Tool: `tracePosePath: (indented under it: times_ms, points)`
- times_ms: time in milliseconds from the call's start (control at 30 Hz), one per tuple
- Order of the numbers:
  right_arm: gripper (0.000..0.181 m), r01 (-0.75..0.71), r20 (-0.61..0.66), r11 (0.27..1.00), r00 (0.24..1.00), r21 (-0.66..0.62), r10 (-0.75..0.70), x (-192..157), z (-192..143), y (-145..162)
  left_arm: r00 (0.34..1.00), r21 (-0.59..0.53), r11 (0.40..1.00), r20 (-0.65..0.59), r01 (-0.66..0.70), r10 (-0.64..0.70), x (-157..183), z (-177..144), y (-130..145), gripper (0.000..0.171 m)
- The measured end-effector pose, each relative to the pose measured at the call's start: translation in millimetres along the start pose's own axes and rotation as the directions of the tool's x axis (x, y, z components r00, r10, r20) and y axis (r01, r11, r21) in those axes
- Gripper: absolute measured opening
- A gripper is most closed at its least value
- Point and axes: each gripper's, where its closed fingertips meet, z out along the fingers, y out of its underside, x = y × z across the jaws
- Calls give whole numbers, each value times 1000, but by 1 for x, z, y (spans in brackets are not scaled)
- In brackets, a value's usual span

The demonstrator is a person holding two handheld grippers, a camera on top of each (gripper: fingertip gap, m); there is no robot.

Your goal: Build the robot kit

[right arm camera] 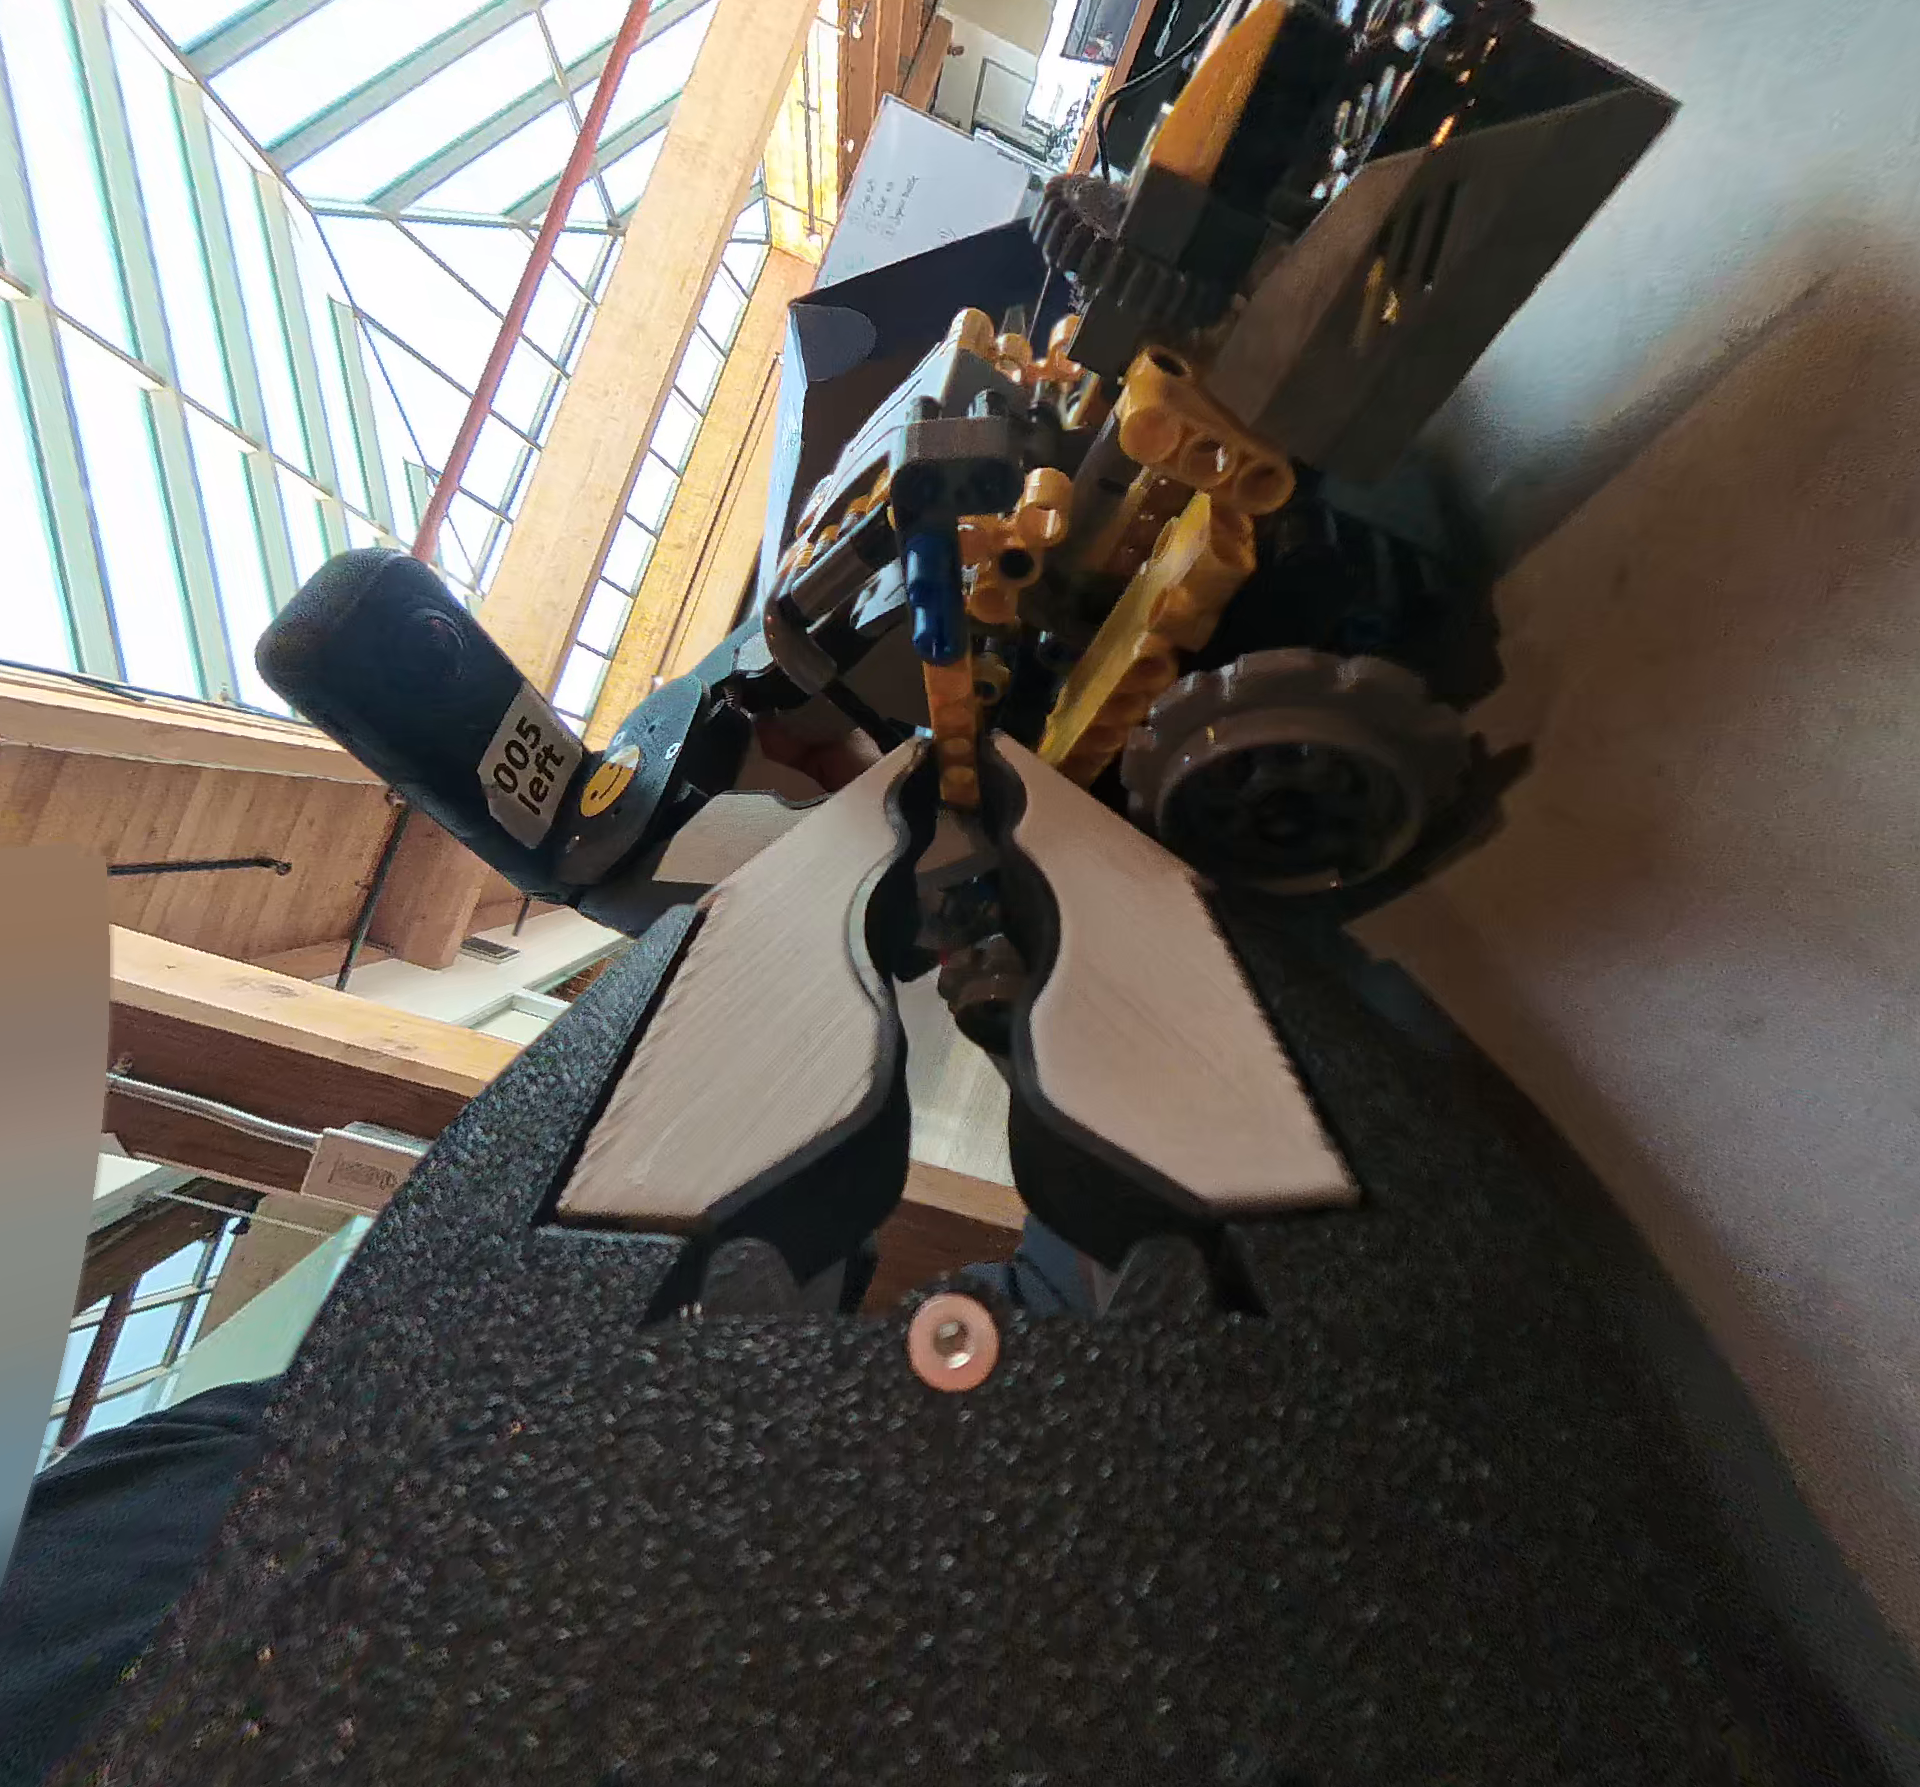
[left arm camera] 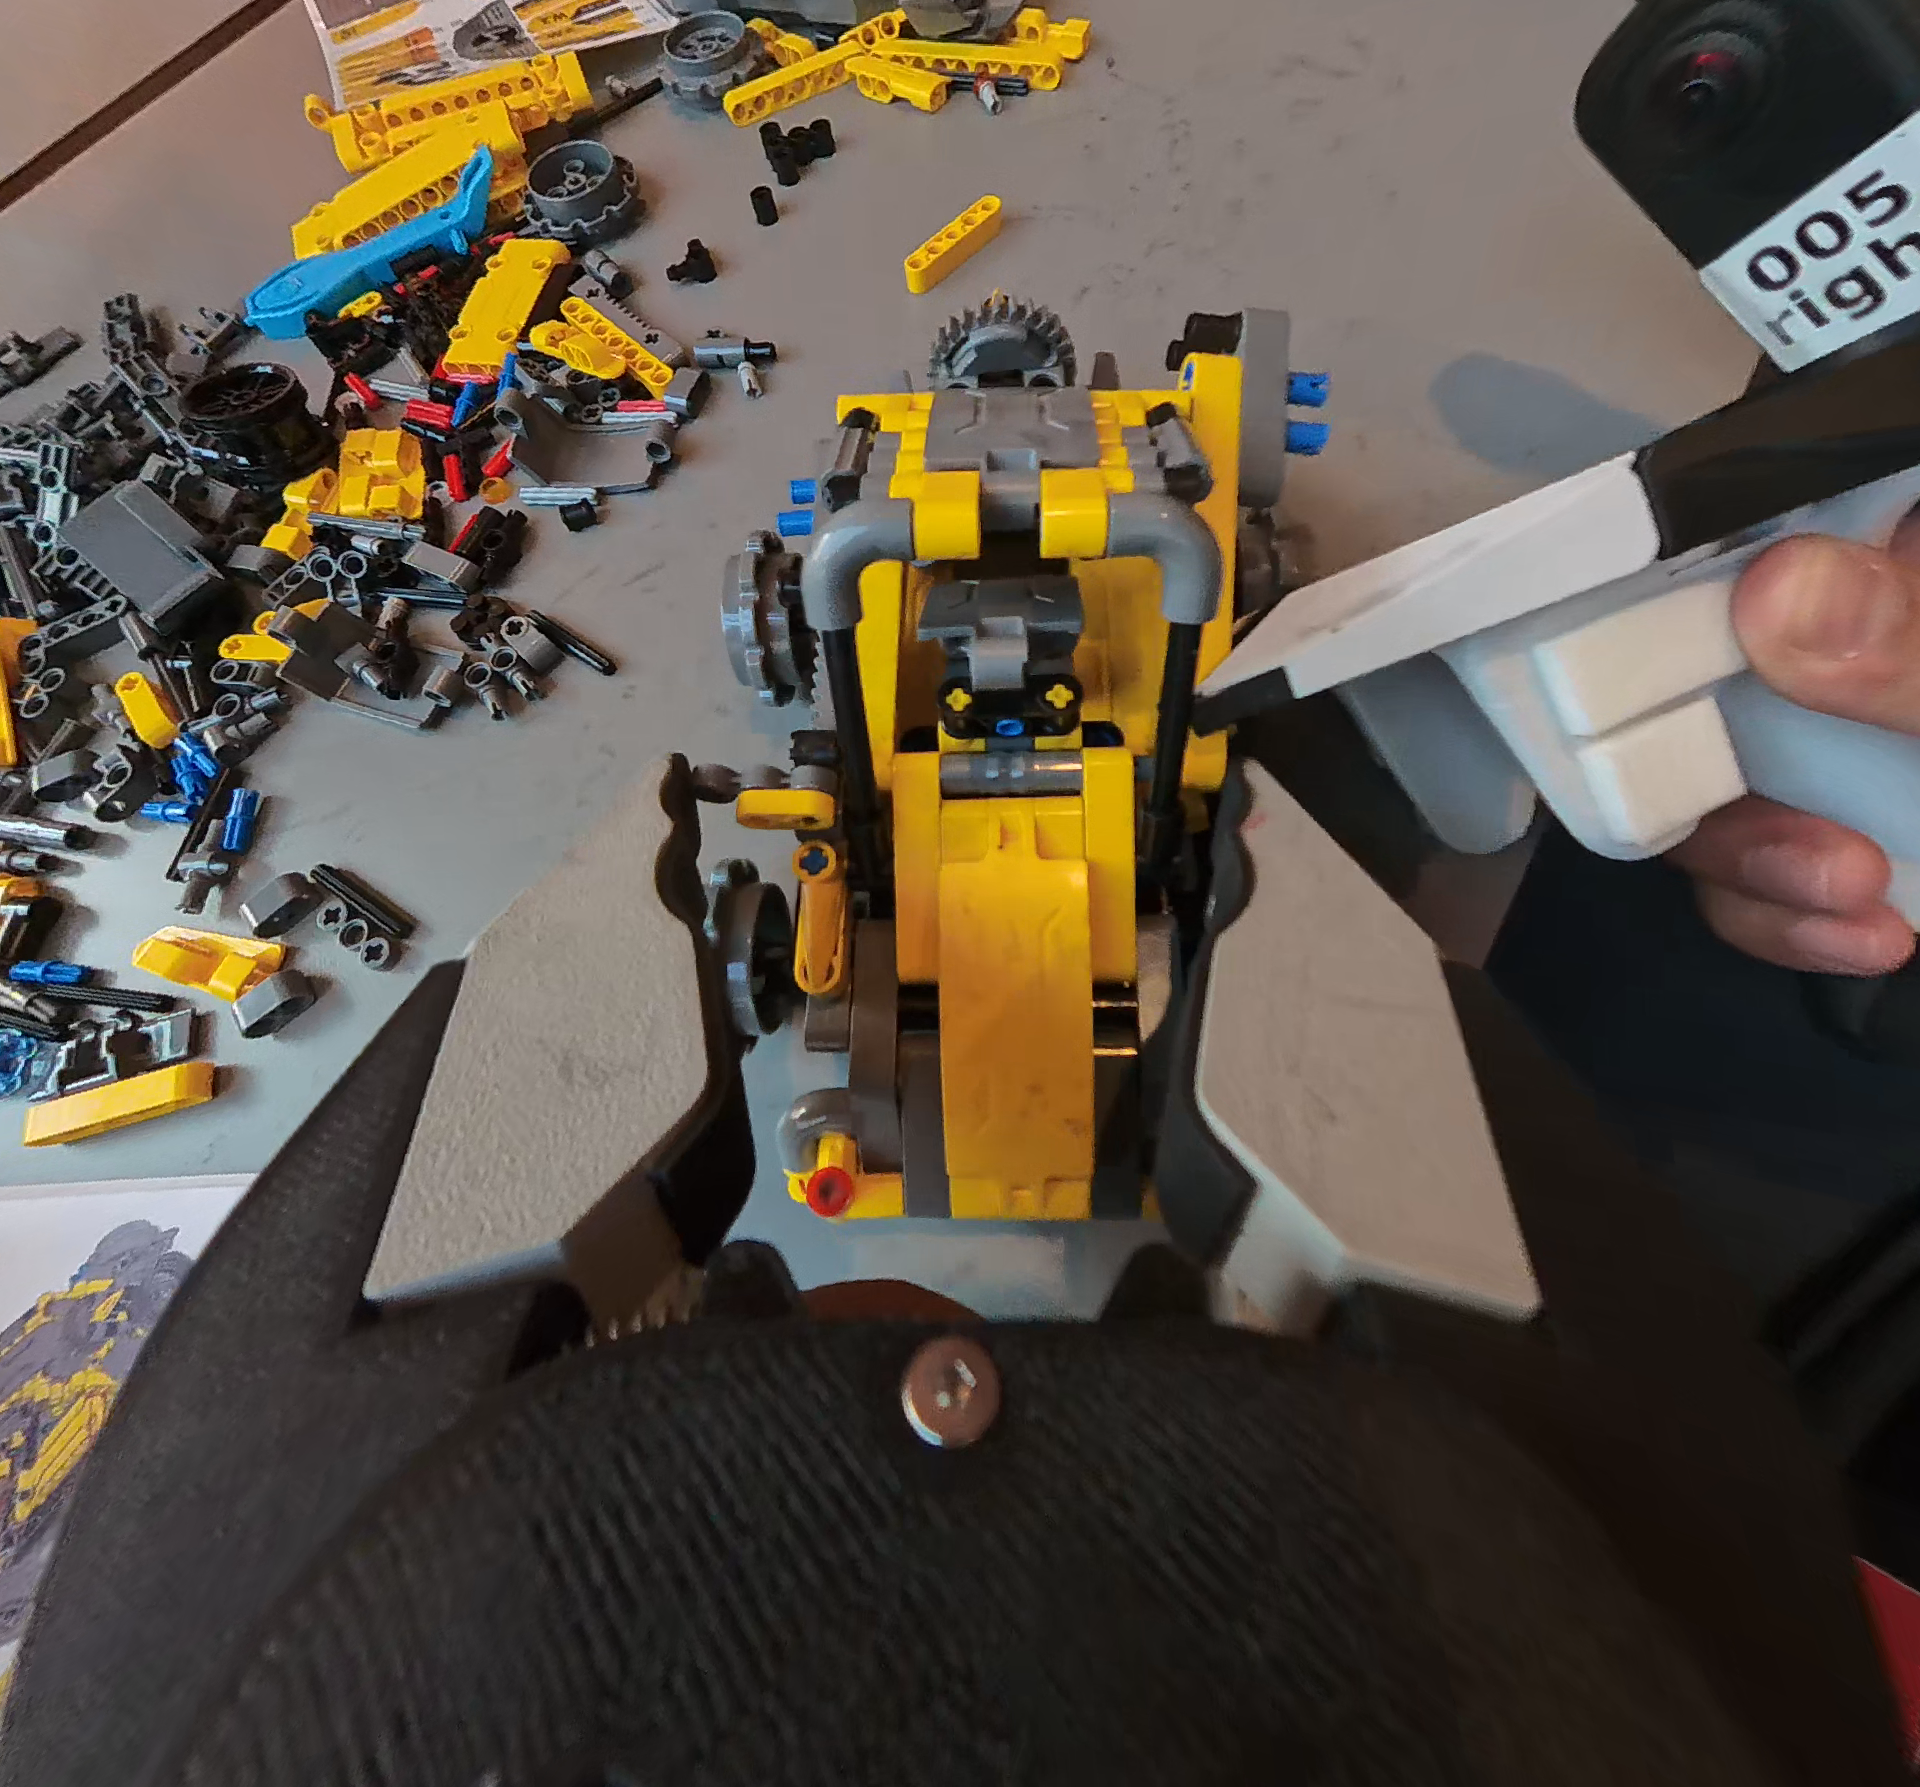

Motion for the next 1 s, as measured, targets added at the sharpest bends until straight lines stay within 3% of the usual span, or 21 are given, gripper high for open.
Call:
tracePosePath:
  times_ms: [400,1000]
  points:
    - [6,-84,24,996,996,33,84,1,3,-1,999,-36,998,4,-42,42,-3,-1,1,95]
    - [8,-283,24,958,958,-52,285,2,12,-1,1000,7,1000,12,-29,29,-11,-3,4,95]
